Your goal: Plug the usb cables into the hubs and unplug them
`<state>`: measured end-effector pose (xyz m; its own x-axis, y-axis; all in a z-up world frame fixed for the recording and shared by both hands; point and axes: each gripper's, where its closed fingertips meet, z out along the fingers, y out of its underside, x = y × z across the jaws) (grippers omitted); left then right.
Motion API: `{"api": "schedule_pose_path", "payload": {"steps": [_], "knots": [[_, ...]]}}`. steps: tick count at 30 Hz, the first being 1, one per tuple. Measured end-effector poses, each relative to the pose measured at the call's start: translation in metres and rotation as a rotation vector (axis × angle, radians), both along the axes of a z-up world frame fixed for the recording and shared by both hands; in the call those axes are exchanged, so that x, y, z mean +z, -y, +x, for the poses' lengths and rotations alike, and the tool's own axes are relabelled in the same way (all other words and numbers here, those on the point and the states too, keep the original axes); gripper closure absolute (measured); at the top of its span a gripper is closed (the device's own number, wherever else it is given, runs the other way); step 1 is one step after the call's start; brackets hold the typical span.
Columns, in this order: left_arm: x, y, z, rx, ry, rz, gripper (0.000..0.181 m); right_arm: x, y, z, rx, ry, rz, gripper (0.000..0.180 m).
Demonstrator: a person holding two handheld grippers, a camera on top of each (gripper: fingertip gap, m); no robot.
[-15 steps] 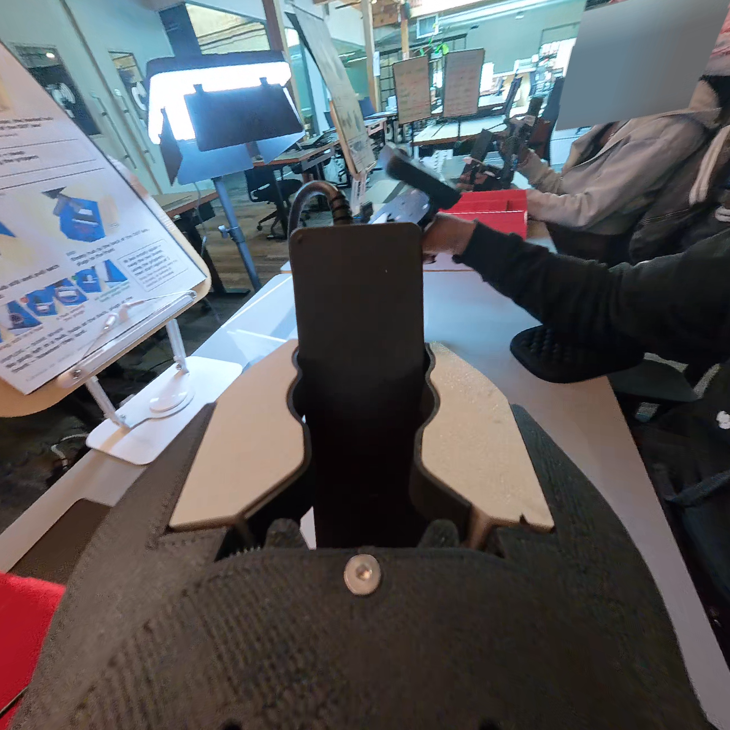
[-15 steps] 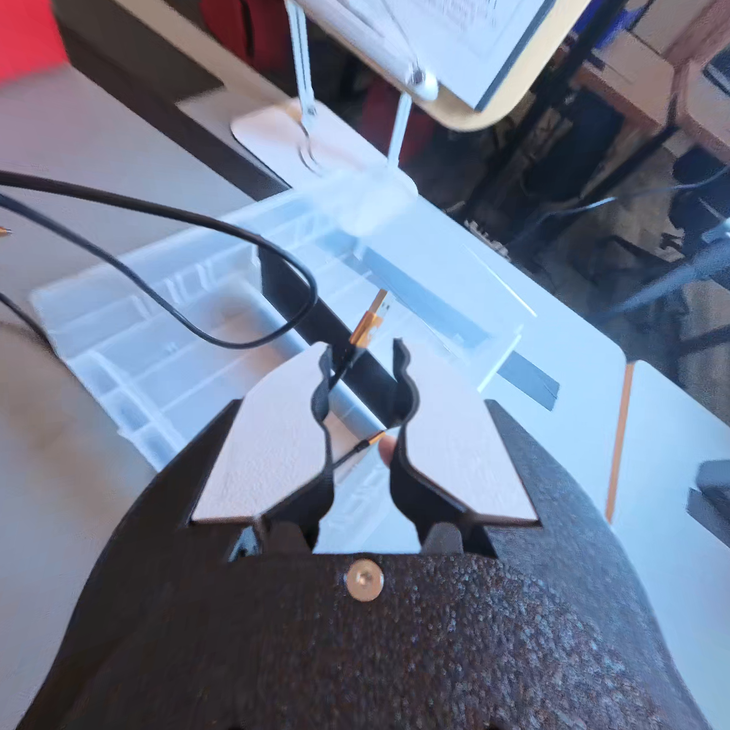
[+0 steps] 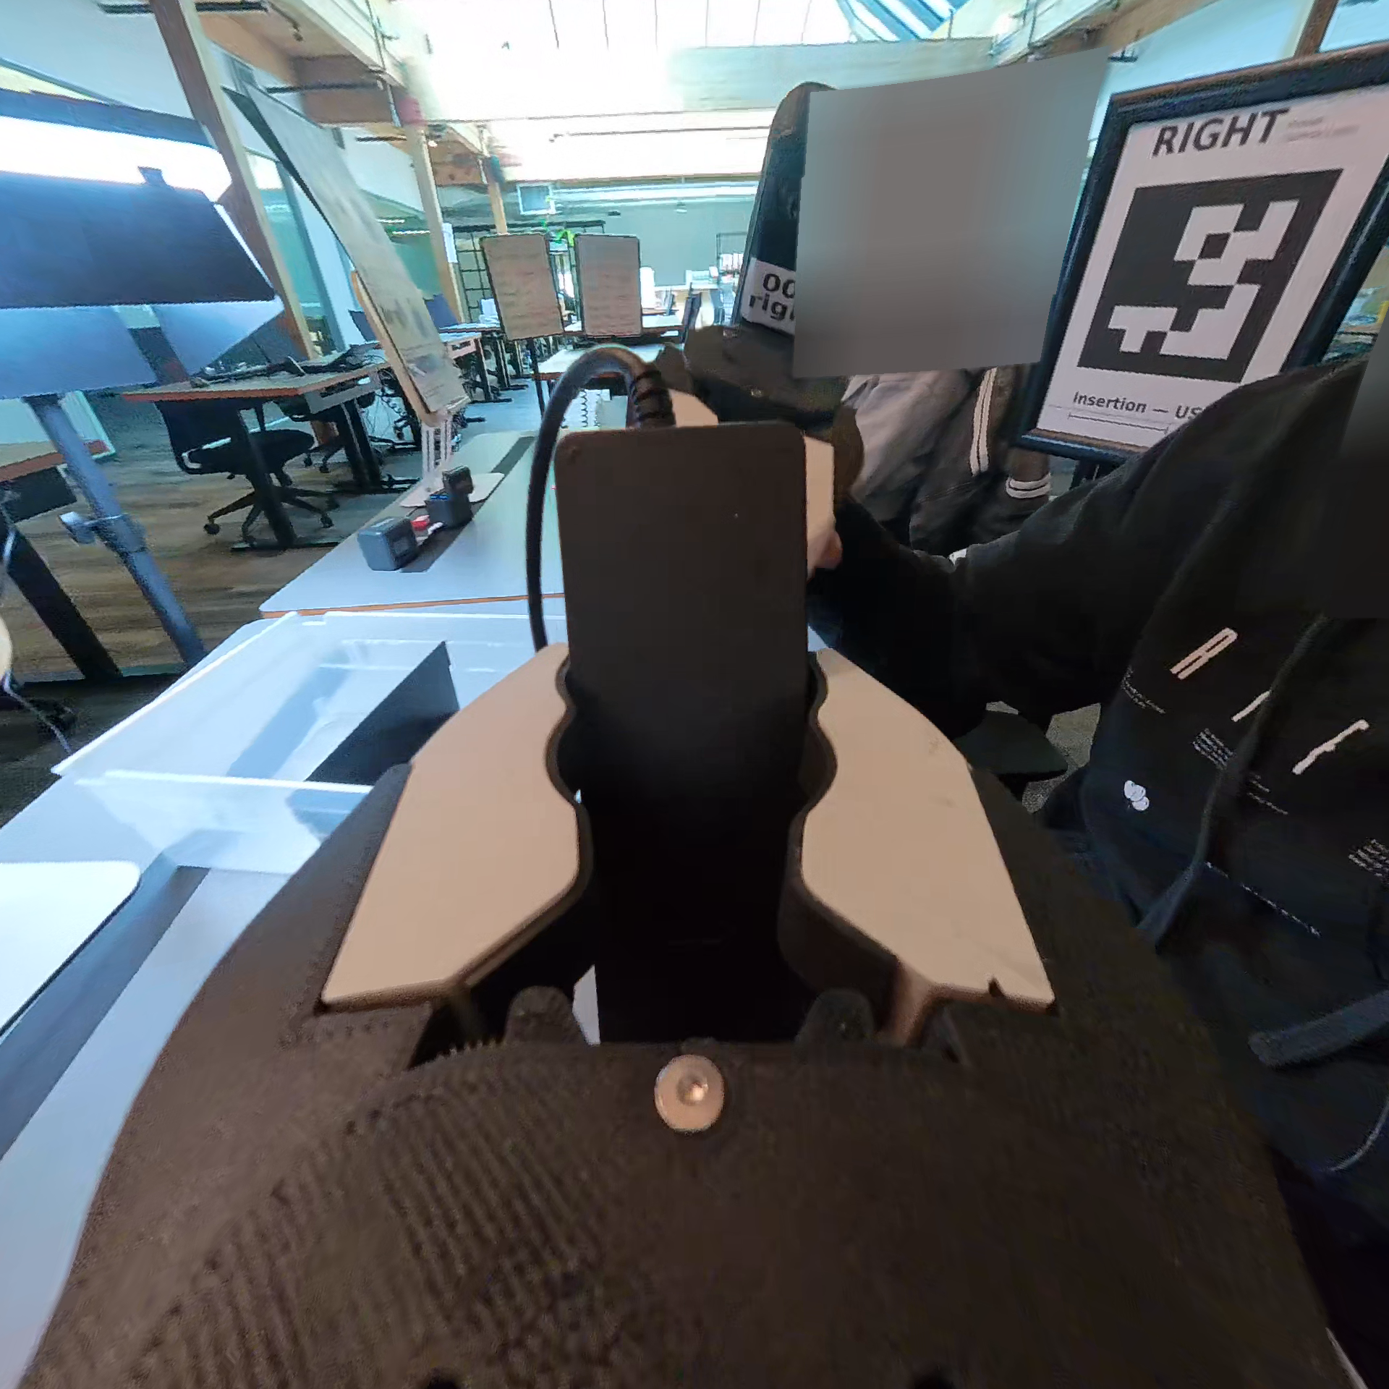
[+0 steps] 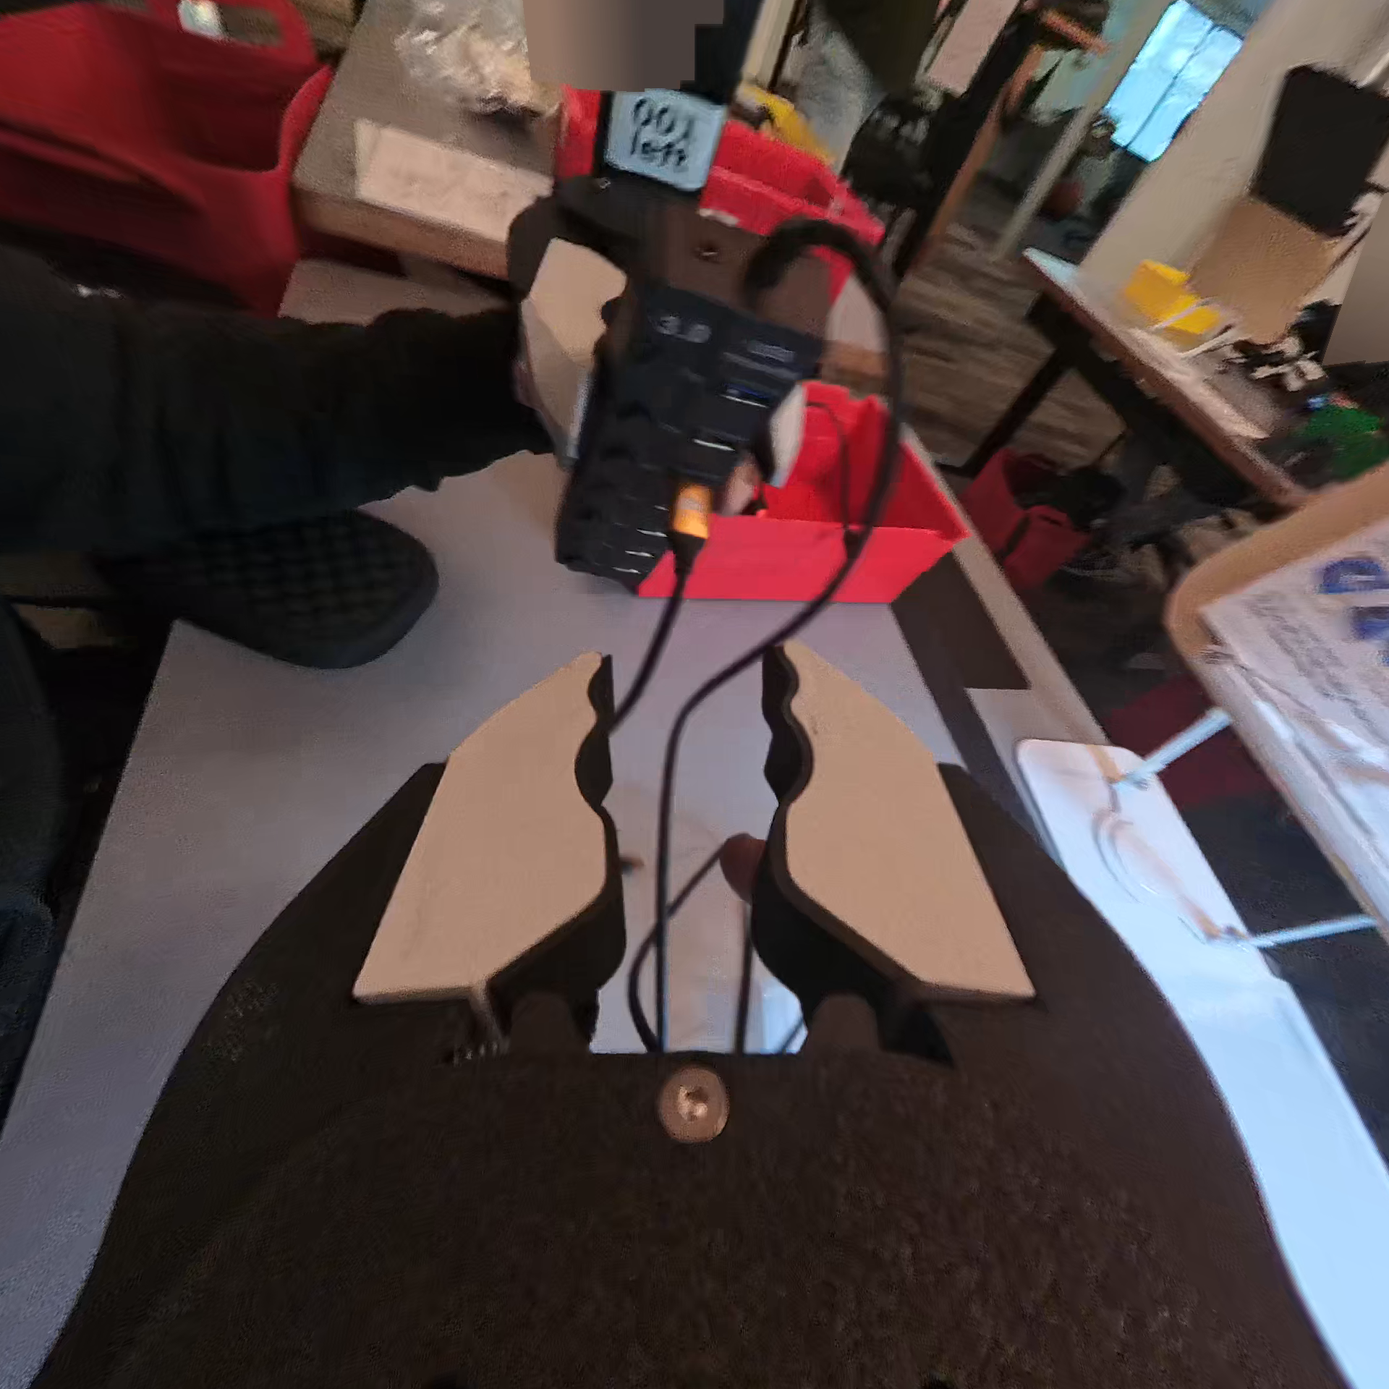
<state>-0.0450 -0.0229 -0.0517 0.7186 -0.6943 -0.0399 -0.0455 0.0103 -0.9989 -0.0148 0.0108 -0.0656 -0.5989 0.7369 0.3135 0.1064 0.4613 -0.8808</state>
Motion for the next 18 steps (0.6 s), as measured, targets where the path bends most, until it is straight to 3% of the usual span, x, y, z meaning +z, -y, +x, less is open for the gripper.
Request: {"api": "schedule_pose_path", "payload": {"steps": [4, 8, 14, 18], "knots": [[-0.010, -0.008, 0.021, -0.032, -0.024, -0.010, 0.124, -0.033, 0.023, -0.027, -0.021, 0.062, 0.013, 0.142], [-0.021, -0.015, 0.030, -0.026, -0.075, -0.017, 0.125, -0.037, 0.027, -0.034, 0.008, 0.050, -0.059, 0.163], [-0.047, -0.021, 0.021, 0.078, -0.287, -0.097, 0.120, -0.039, 0.018, -0.030, 0.004, 0.046, 0.024, 0.164], [-0.059, -0.024, 0.021, 0.124, -0.445, -0.096, 0.122, -0.043, 0.012, -0.026, -0.020, 0.010, 0.184, 0.164]]}}
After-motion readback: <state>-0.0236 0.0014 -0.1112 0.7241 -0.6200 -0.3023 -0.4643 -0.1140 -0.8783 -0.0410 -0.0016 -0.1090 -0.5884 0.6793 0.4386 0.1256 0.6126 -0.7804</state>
